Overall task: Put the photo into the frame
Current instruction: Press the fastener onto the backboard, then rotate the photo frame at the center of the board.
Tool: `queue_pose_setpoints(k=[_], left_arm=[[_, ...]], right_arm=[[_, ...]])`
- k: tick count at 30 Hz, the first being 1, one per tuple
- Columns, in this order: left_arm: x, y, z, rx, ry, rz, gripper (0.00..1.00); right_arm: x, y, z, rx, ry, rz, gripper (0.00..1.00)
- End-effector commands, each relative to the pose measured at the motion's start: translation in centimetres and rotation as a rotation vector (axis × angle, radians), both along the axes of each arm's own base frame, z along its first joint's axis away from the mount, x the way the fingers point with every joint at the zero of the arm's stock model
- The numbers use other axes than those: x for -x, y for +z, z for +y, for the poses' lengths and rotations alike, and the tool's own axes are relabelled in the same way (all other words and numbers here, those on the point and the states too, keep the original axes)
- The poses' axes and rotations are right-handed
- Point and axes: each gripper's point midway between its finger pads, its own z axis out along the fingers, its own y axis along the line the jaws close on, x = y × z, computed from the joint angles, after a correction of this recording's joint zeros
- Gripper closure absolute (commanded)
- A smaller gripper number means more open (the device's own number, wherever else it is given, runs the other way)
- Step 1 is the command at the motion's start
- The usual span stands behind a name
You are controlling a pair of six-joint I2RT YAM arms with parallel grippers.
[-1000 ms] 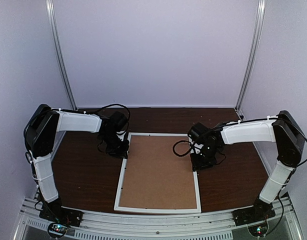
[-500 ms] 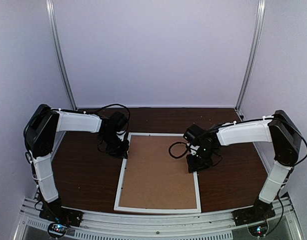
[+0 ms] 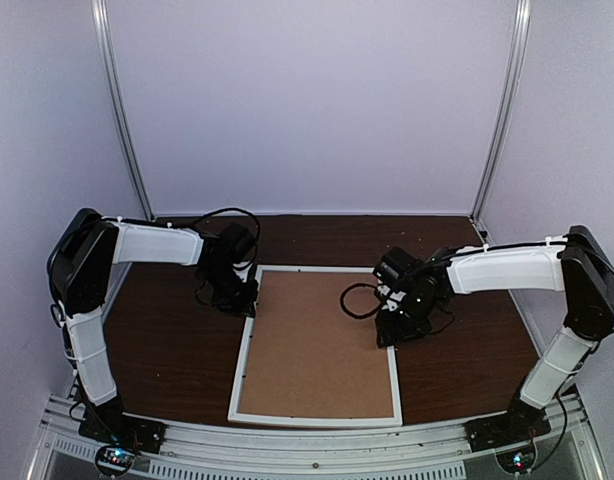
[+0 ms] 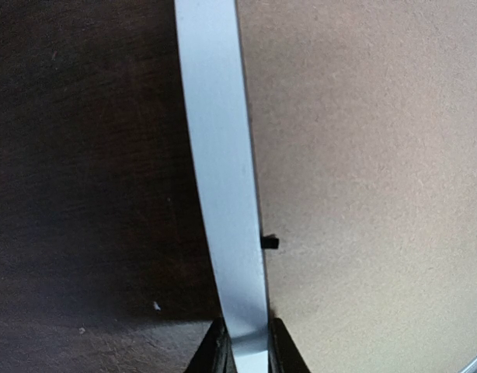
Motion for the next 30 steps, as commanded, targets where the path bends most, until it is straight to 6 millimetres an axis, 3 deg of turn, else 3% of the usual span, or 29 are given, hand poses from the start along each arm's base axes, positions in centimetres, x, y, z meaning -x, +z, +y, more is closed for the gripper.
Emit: queue_pose_setpoints(k=[1,8,16,19,27,30], left_arm=[[-0.6,-0.7,-0.3,-0.004,-0.015,-0.044,0.82],[-0.6,-0.5,-0.1,-0.008,-0.012,-0.048,0.82],[0.0,-0.4,0.4,-0.014,0.0,-0.048,0.74],[0.0,0.3,0.3,0.007,0.005,-0.066,0.57],[-1.7,5.8,0.4,0.047,-0.035,-0.264,0.08],[-2.4,6.5,0.9,0.027,-0.093,-0.311,0.02]], right_arm=[[1.4,-0.7,-0.7,-0.008,-0.016,0.026,0.52],[2.2,-2.2,-1.3,-0.004,-0.016,0.05,0.58],[1.0,-2.9,-2.2,0.009,-0.001,0.069,0.78],[0.2,-2.9,-2.2,0.014,0.017,0.07,0.84],[-2.6,-2.5,-3.9,0.076,0.173,0.09,0.93],[-3.6,-1.6,-4.5,0.117,0.279,0.074,0.95]])
